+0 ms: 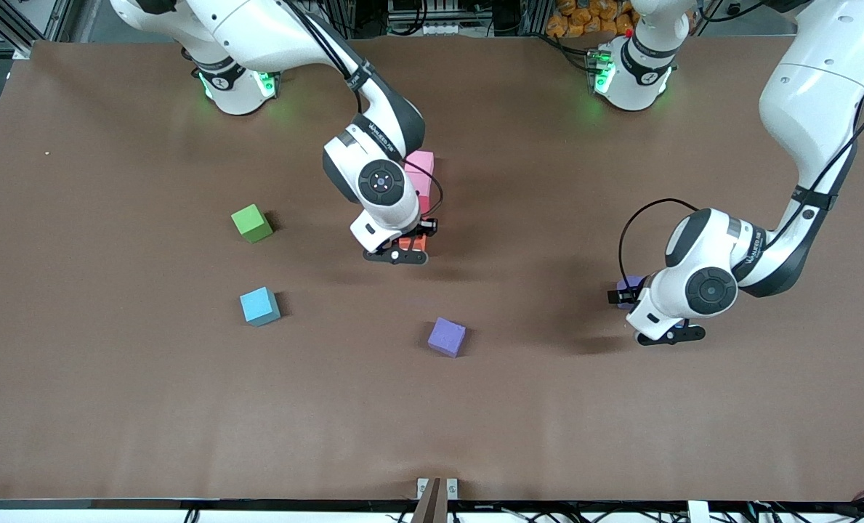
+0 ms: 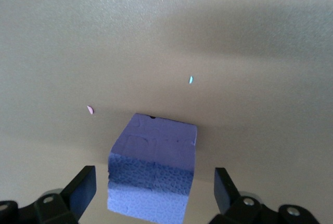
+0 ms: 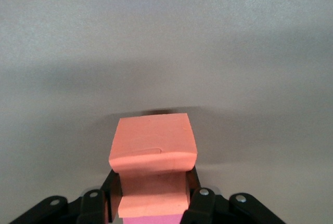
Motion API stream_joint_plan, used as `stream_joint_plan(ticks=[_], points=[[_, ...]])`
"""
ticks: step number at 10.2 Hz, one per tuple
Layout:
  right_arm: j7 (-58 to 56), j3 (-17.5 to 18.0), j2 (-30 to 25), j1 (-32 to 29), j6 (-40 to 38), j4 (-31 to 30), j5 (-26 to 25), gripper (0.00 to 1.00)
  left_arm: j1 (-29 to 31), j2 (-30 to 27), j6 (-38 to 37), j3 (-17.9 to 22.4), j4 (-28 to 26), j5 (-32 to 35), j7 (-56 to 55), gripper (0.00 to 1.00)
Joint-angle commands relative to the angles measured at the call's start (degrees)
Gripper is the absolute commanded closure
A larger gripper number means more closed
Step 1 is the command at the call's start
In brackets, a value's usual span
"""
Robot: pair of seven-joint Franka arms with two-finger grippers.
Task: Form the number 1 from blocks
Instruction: 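Grasp blue with the left gripper while the right gripper releases orange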
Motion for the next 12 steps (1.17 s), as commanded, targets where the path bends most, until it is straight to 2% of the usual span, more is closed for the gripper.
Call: stream_joint_plan(ticks=[1, 3, 6, 7, 9, 10, 12], points=[[3.3, -0.1, 1.8, 0.5, -0.2, 2.5, 0.0, 1.0, 0.7, 0.3, 1.5, -0.3, -1.9, 3.4, 0.5, 0.0], [3.7, -0.1, 2.3, 2.2, -0.2, 2.6, -0.4, 1.0, 1.9, -0.2, 5.3, -0.3, -4.3, 4.4, 0.5, 0.0], [3.3, -0.1, 2.5, 2.5, -0.3, 2.6, -0.9, 1.0, 2.0, -0.7, 5.3, -0.3, -4.3, 4.5, 0.8, 0.0], [3.2, -0.2, 2.5, 3.2, -0.5, 2.6, -1.0, 1.0, 2.0, -1.0, 4.8, -0.3, -4.3, 4.5, 1.7, 0.08], [3.0, -0.2, 2.6, 3.3, -0.6, 2.5, -3.0, 1.0, 2.1, -1.8, 3.7, -0.4, -4.3, 4.3, 3.4, 0.82], [2.7, -0.2, 2.5, 3.3, -0.7, 2.5, -3.3, 1.0, 2.3, -1.9, 3.3, -0.6, -4.3, 4.1, 3.4, 1.0], [2.7, -0.2, 2.7, 3.3, -0.8, 2.4, -4.8, 1.0, 2.2, -2.7, 3.2, -1.0, -4.2, 3.4, 2.7, 1.0]])
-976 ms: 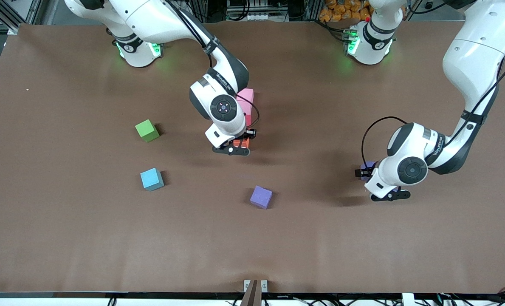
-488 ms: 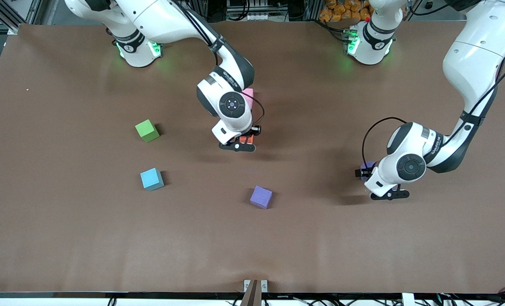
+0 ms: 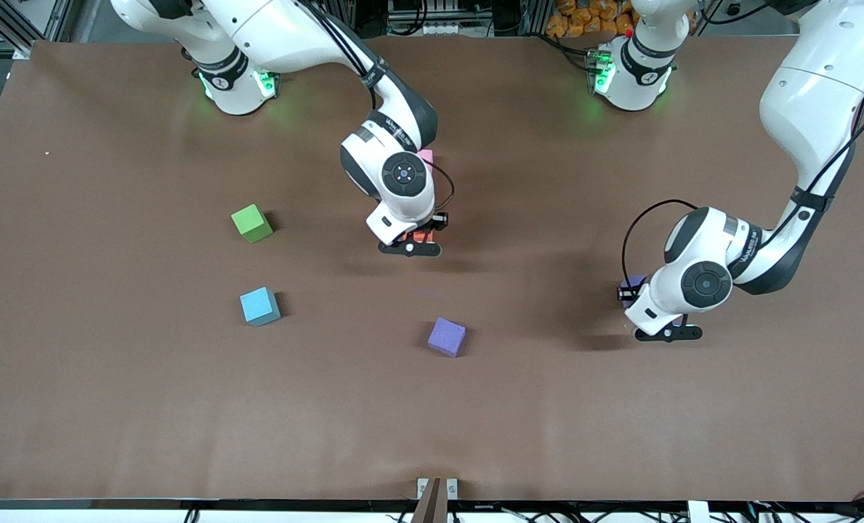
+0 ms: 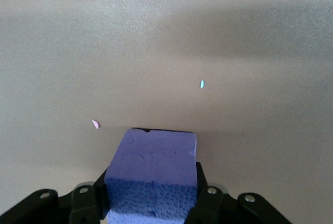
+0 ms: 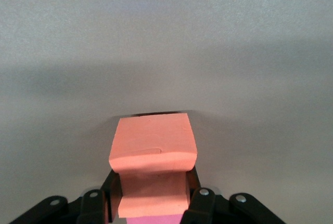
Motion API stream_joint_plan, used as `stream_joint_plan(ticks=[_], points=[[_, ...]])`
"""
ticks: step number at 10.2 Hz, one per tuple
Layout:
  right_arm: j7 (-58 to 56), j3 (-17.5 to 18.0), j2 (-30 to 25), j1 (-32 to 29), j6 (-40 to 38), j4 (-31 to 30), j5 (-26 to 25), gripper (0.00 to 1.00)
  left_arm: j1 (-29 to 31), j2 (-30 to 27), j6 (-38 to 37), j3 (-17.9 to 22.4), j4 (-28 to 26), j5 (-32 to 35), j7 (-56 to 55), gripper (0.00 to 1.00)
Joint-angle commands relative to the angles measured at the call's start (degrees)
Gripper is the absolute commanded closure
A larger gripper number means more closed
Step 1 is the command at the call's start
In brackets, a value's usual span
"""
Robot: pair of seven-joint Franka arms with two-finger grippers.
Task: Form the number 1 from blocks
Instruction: 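Grasp blue with the left gripper while the right gripper releases orange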
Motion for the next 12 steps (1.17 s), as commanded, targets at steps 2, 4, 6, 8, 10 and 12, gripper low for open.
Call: stream_joint_plan(ticks=[2, 4, 6, 8, 10, 12], points=[[0.9, -0.1, 1.3, 0.5, -0.8, 1.4, -1.5, 1.0, 0.7, -3.6, -1.1, -2.1, -0.9, -0.1, -0.4, 1.0], [1.5, -0.1, 1.5, 0.5, -0.8, 1.4, -1.4, 0.0, 0.7, -5.7, -3.3, -4.1, -1.0, -2.8, -2.0, 1.0], [1.0, -0.1, 1.3, -0.1, -0.8, 1.7, -1.3, 0.0, 0.7, -6.7, -5.0, -7.9, -1.0, -4.9, -5.7, 1.0], [0.6, -0.2, 0.9, -0.7, -1.8, 2.7, -1.2, 0.0, 0.5, -6.6, -5.6, -12.1, -1.1, -5.2, -11.3, 1.0], [0.4, -0.2, 0.8, -2.7, -7.0, 6.5, -1.2, 0.0, 0.3, -6.2, -8.6, -16.5, -1.2, -5.3, -15.7, 1.0], [-2.6, -0.2, 0.4, -5.9, -14.2, 11.3, -0.9, 0.0, 0.1, -6.0, -10.9, -20.4, -2.8, -7.2, -19.9, 1.0]])
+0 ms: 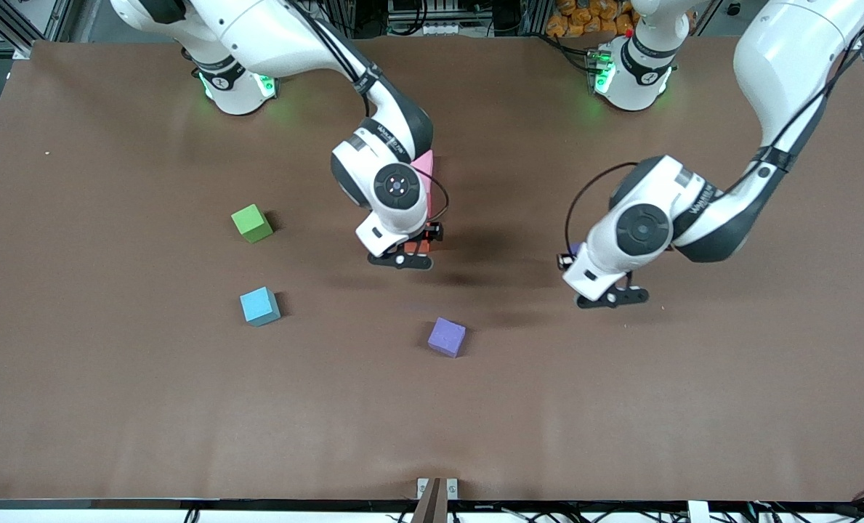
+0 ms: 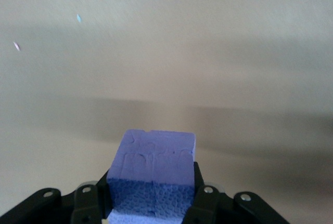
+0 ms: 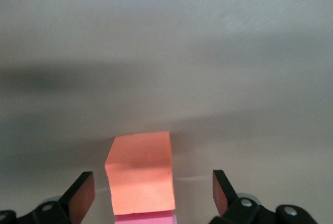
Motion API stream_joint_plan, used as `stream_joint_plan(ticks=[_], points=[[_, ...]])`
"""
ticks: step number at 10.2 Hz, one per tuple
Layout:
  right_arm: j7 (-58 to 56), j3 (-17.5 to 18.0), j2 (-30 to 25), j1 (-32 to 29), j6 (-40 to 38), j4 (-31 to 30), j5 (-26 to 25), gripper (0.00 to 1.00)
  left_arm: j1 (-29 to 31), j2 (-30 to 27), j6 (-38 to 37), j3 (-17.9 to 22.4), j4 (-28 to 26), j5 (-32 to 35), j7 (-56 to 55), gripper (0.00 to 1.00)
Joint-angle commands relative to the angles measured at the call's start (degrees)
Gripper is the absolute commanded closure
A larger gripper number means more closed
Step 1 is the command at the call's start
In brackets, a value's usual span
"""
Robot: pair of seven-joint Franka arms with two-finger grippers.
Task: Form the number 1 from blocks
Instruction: 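Carry blue to the pink cube with the left gripper while the right gripper withdraws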
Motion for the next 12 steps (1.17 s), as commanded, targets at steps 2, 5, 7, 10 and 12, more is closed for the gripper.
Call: stream_joint_plan(ticks=[2, 5, 7, 10, 12], points=[[-6.5, 0.7, -1.4, -7.1, -7.2, 5.4, -0.5, 0.0, -3.1, -0.5, -1.3, -5.5, -3.9, -2.0, -9.8, 1.0], [-8.3, 0.1, -7.3, -13.5, -16.2, 5.3, -1.1, 0.0, -15.5, 1.0, -1.0, -5.4, -3.3, -5.9, -20.7, 1.0], [-12.0, 0.1, -12.7, -18.2, -20.1, 5.3, -1.0, 0.0, -23.1, 2.0, -0.3, -5.1, -3.1, -9.0, -25.5, 1.0], [-19.8, 0.0, -20.8, -25.6, -26.3, 5.3, -1.2, 0.0, -33.8, 4.5, 6.3, -4.7, -3.0, -9.6, -34.3, 1.0], [-27.7, 0.1, -24.2, -30.3, -27.7, 5.3, -1.1, 0.0, -44.1, 4.6, 9.7, 1.5, -2.6, -9.6, -37.1, 1.0]])
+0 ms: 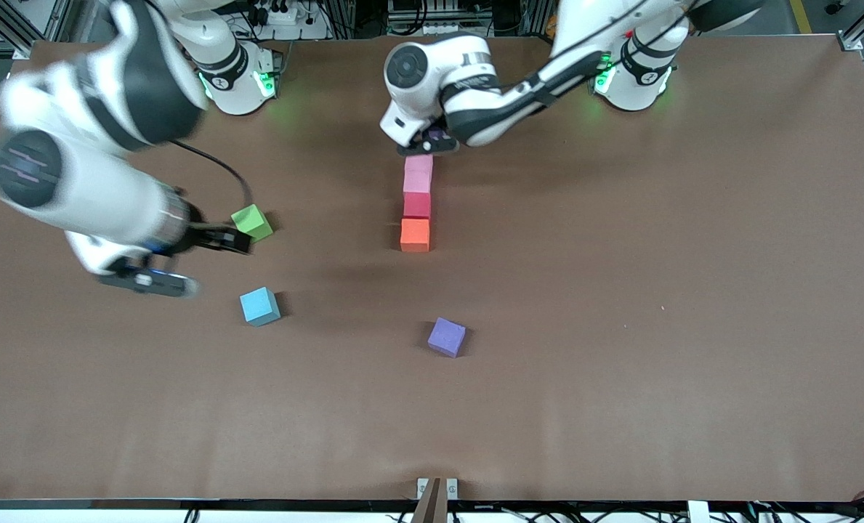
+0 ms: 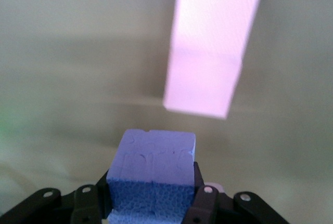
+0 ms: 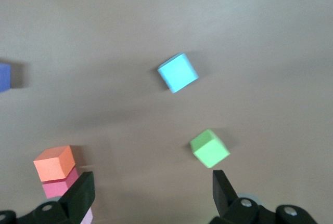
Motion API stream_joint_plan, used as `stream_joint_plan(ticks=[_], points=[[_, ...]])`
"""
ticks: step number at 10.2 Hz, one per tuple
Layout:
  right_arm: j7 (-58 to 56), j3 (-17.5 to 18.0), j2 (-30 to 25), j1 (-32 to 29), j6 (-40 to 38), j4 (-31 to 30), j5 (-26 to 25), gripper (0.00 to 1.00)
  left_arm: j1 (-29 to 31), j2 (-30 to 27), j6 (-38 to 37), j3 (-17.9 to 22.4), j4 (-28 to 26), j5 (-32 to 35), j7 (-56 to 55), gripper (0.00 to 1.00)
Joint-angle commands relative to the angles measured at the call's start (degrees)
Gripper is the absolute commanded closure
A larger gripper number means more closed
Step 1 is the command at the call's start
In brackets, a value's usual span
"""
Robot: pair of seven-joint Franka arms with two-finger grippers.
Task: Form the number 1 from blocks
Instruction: 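Carry blue to the pink cube with the left gripper while the right gripper withdraws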
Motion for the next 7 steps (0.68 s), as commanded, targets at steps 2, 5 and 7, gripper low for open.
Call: stream_joint_plan(ticks=[2, 5, 7], points=[[-9.4, 0.7, -5.9, -6.0, -0.8, -1.8, -0.3, 0.0, -12.9, 0.5, 4.4, 9.9, 1.3, -1.7, -2.4, 1.0], [-15.3, 0.7, -8.3, -8.9, -0.8, -1.5, -0.3, 0.0, -14.6, 1.4, 5.3, 11.7, 1.4, -1.4, -2.3, 1.0], [-23.1, 0.3, -11.7, -11.2, -0.7, -0.4, -0.6, 0.0, -14.6, 1.8, 6.6, 13.3, 1.4, -1.0, -1.6, 1.0]])
